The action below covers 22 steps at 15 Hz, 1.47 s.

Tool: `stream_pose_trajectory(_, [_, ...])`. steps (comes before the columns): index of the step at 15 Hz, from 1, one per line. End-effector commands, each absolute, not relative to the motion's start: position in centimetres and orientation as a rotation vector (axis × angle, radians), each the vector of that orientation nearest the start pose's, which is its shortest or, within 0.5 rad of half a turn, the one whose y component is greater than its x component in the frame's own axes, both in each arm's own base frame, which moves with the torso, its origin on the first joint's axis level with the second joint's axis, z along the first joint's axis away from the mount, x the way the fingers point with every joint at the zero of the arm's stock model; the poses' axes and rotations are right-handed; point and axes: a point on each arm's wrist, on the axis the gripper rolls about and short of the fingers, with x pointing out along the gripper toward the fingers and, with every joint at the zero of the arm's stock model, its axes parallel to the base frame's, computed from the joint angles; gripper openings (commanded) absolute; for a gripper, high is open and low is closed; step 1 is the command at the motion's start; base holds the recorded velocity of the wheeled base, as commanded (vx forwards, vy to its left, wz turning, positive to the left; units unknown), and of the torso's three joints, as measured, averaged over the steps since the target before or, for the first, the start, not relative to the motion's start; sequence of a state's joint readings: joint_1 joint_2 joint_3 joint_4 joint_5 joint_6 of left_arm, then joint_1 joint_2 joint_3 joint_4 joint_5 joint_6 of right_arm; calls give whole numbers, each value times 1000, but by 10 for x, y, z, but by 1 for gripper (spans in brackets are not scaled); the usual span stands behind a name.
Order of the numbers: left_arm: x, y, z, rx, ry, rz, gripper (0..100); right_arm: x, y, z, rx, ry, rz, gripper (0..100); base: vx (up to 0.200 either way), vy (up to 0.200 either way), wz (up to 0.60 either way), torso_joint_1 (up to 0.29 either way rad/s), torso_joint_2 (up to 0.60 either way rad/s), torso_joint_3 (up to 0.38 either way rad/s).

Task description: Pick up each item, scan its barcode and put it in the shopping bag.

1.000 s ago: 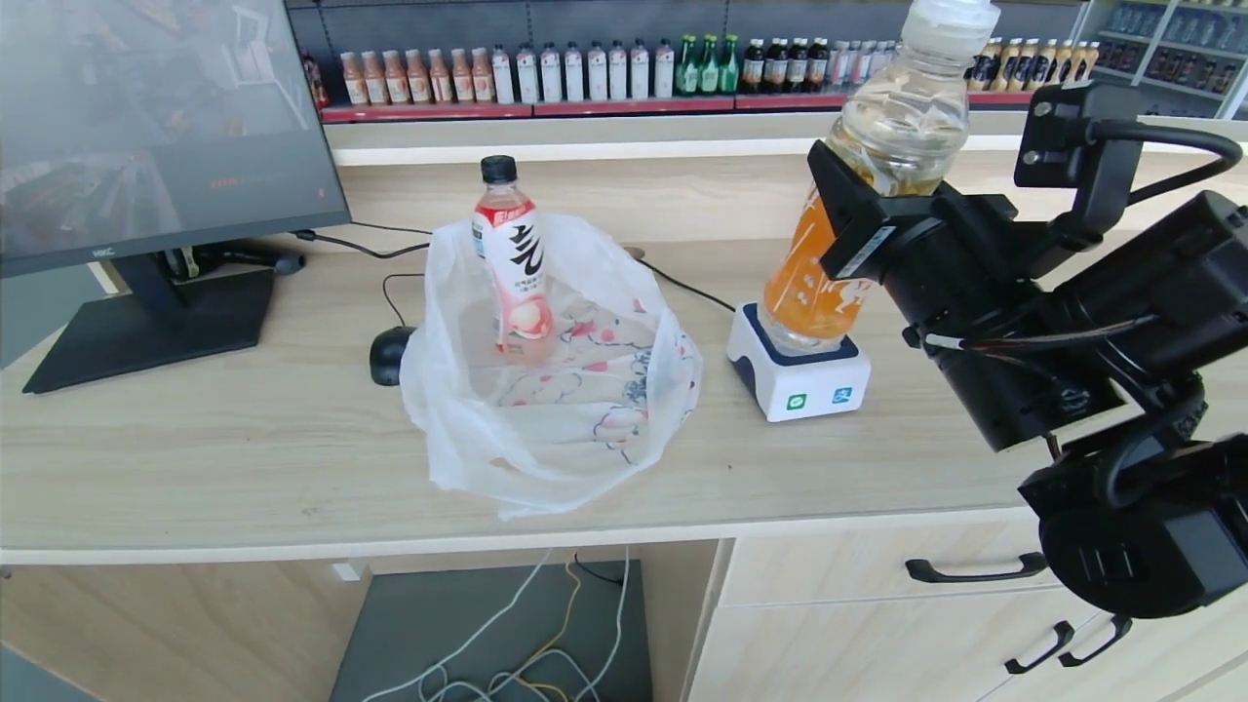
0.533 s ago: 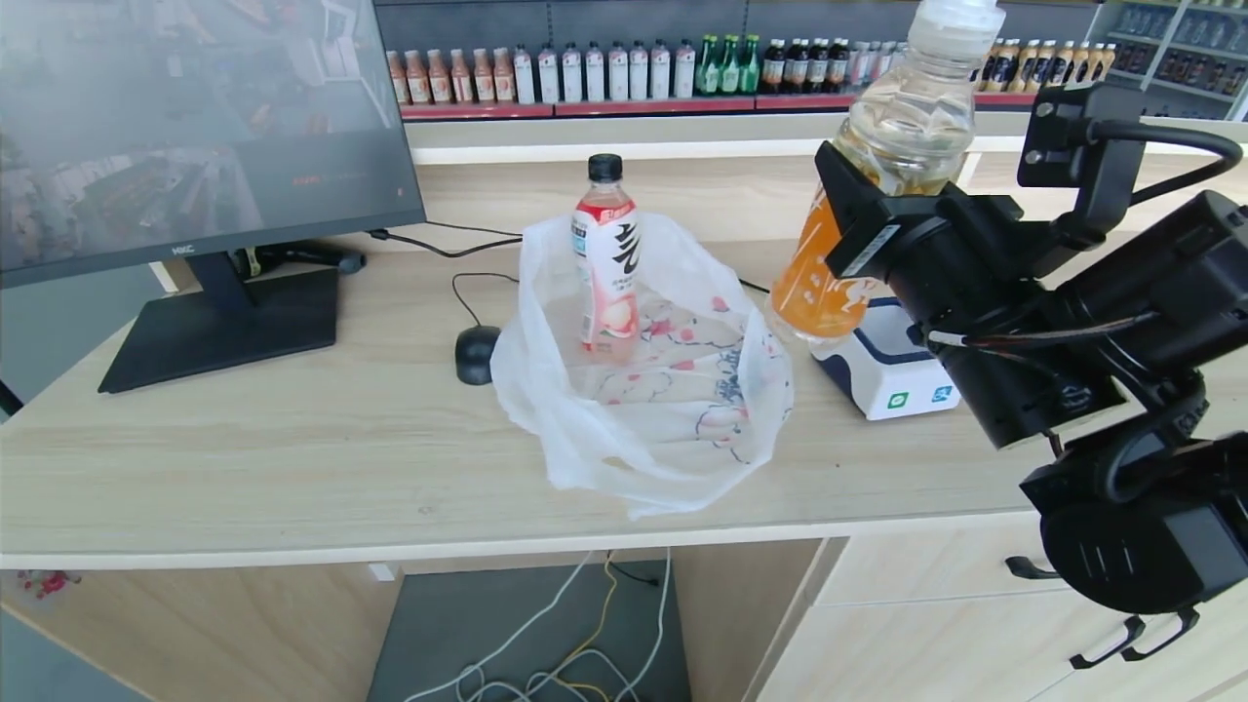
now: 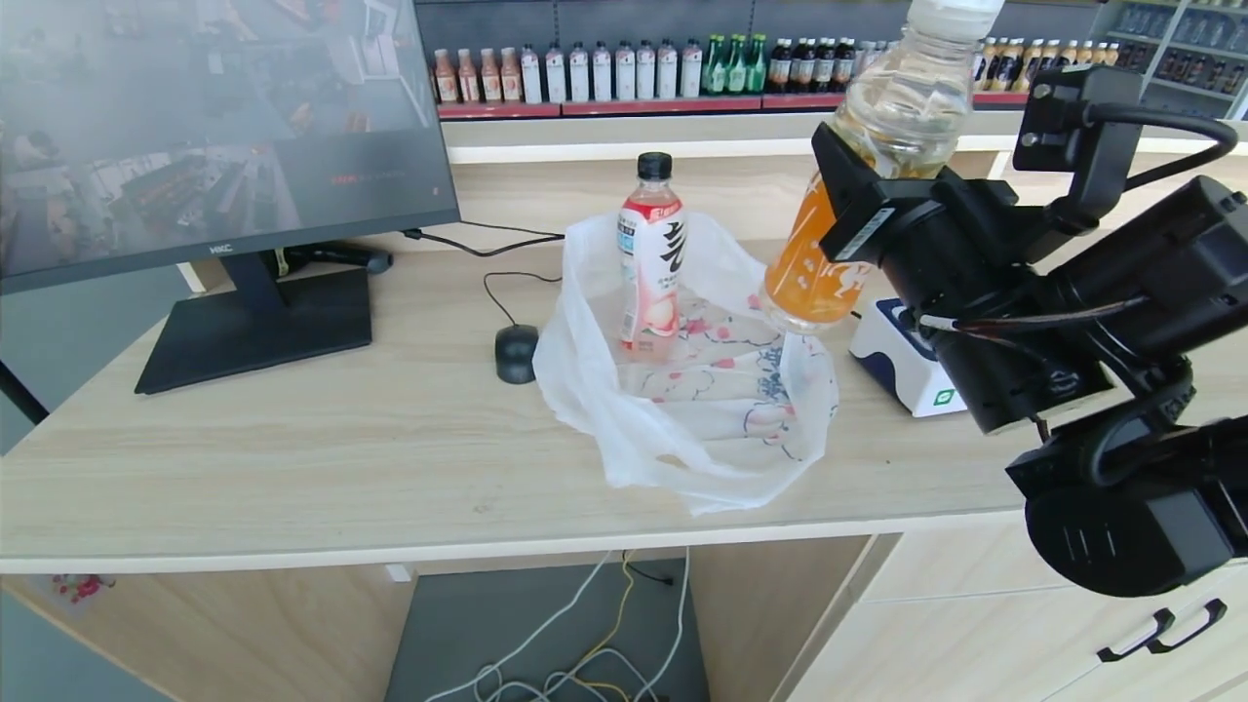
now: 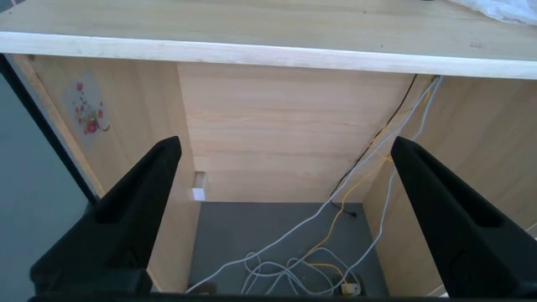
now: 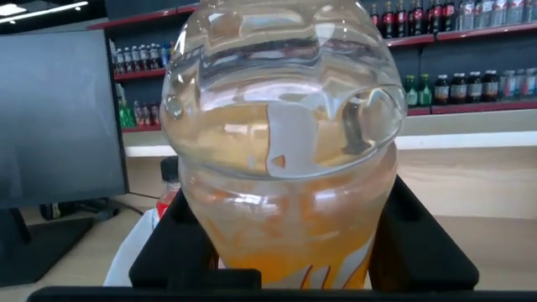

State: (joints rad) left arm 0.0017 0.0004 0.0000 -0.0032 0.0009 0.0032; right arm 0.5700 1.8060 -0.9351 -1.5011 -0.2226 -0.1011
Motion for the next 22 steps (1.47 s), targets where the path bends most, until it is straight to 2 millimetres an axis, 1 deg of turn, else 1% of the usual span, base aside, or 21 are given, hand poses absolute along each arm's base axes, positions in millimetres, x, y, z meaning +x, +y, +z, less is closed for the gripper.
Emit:
stream_pose_trajectory(1, [-23, 0, 76, 3, -3, 3, 100, 291, 180, 261, 143, -593, 303, 0, 0, 0, 0, 0, 0, 0])
stream_pose_trajectory(3, [-23, 0, 76, 5, -3, 3, 100, 302, 188, 261, 148, -607, 302, 0, 0, 0, 0, 0, 0, 0])
stream_pose_trajectory(4, [-23, 0, 76, 3, -3, 3, 100, 307, 190, 256, 142, -597, 299, 0, 0, 0, 0, 0, 0, 0])
stream_pose_trajectory(7, [-23, 0, 76, 3, -3, 3, 100, 323, 189, 243, 121, -574, 280, 0, 0, 0, 0, 0, 0, 0])
stream_pose_trajectory(11, [-23, 0, 76, 3, -3, 3, 100, 334, 195, 230, 111, -551, 282, 0, 0, 0, 0, 0, 0, 0])
stream_pose_trajectory(12, [-23, 0, 76, 3, -3, 2, 100, 339, 192, 226, 104, -542, 274, 0, 0, 0, 0, 0, 0, 0])
stream_pose_trajectory(14, [-23, 0, 76, 5, -3, 3, 100, 351, 180, 220, 90, -532, 237, 0, 0, 0, 0, 0, 0, 0])
stream_pose_trajectory(15, [-23, 0, 76, 3, -3, 2, 100, 355, 178, 218, 86, -532, 230, 0, 0, 0, 0, 0, 0, 0])
stream_pose_trajectory(18, [-23, 0, 76, 3, -3, 3, 100, 359, 184, 215, 89, -532, 239, 0, 0, 0, 0, 0, 0, 0])
stream_pose_trajectory(22, [-23, 0, 76, 3, -3, 3, 100, 355, 203, 217, 102, -543, 281, 0, 0, 0, 0, 0, 0, 0])
